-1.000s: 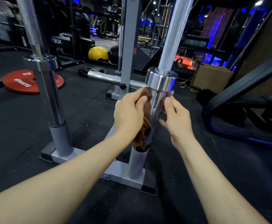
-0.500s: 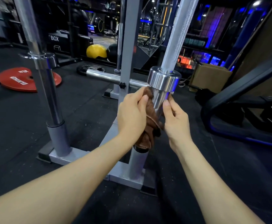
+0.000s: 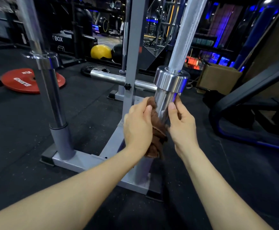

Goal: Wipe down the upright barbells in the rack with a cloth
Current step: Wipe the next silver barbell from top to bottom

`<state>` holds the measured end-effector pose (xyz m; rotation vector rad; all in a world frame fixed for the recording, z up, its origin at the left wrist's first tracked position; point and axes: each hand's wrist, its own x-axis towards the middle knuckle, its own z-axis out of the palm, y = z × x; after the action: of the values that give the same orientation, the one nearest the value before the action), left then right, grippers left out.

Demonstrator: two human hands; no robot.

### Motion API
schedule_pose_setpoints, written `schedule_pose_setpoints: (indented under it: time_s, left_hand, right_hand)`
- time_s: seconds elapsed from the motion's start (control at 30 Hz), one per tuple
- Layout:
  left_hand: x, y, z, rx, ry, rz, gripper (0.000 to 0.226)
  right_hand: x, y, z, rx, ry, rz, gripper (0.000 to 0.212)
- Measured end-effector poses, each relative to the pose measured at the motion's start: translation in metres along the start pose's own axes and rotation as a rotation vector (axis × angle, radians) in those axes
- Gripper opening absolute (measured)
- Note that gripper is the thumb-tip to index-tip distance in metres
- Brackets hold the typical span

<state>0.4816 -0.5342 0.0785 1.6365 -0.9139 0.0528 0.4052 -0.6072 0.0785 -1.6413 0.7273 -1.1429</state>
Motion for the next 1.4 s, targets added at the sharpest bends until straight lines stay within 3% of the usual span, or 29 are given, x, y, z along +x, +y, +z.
schedule_pose_setpoints:
  time_s: [0.07, 0.17, 0.23, 0.4, 0.57, 0.7, 0.9, 0.97, 1.13, 1.3, 1.4]
  left_hand:
    - [-0.006, -0.023, 0.008, 0.088, -0.062, -0.048, 0.032]
    - [-0.020, -0.051, 0.006, 0.193, -0.250, -0.168, 0.030]
    - [-0.021, -0.050, 0.001, 0.180, -0.284, -0.207, 0.029]
    - [0.002, -0.013, -0.003, 0.047, -0.077, -0.072, 0.030]
    - [-0.023, -0.063, 0.019, 0.122, -0.175, -0.195, 0.030]
    - [-0.014, -0.053, 0.012, 0.094, -0.209, -0.267, 0.032]
    - [0.003, -0.019, 0.005, -0.047, 0.027, -0.045, 0.031]
    - [-0.006, -0.025, 0.010, -0.031, 0.010, -0.088, 0.033]
    - [-0.023, -0.044, 0.004, 0.174, -0.229, -0.248, 0.035]
    - [0.006, -0.004, -0.006, -0.012, -0.064, -0.113, 0.031]
    - [-0.002, -0.011, 0.006, 0.103, -0.041, -0.062, 0.035]
  right_hand:
    - [0.001, 0.002, 0.000, 0.010, -0.007, 0.011, 0.058]
    - [0.000, 0.001, -0.002, 0.035, 0.001, 0.038, 0.046]
    - [0.002, 0.001, -0.003, 0.025, 0.004, 0.040, 0.045]
    - [0.003, 0.003, -0.003, 0.025, -0.004, 0.025, 0.045]
    - [0.001, 0.005, -0.004, 0.020, -0.022, 0.036, 0.045]
    - [0.001, 0.003, -0.006, 0.005, -0.026, 0.037, 0.045]
    - [0.000, 0.003, -0.008, -0.020, -0.050, 0.053, 0.040]
    - [-0.005, 0.004, -0.005, -0.025, -0.042, 0.066, 0.034]
    - [-0.012, 0.000, 0.000, 0.013, -0.011, 0.126, 0.036]
    - [-0.015, -0.005, 0.004, 0.003, 0.017, 0.132, 0.045]
    - [-0.013, -0.004, 0.002, -0.005, 0.009, 0.138, 0.047]
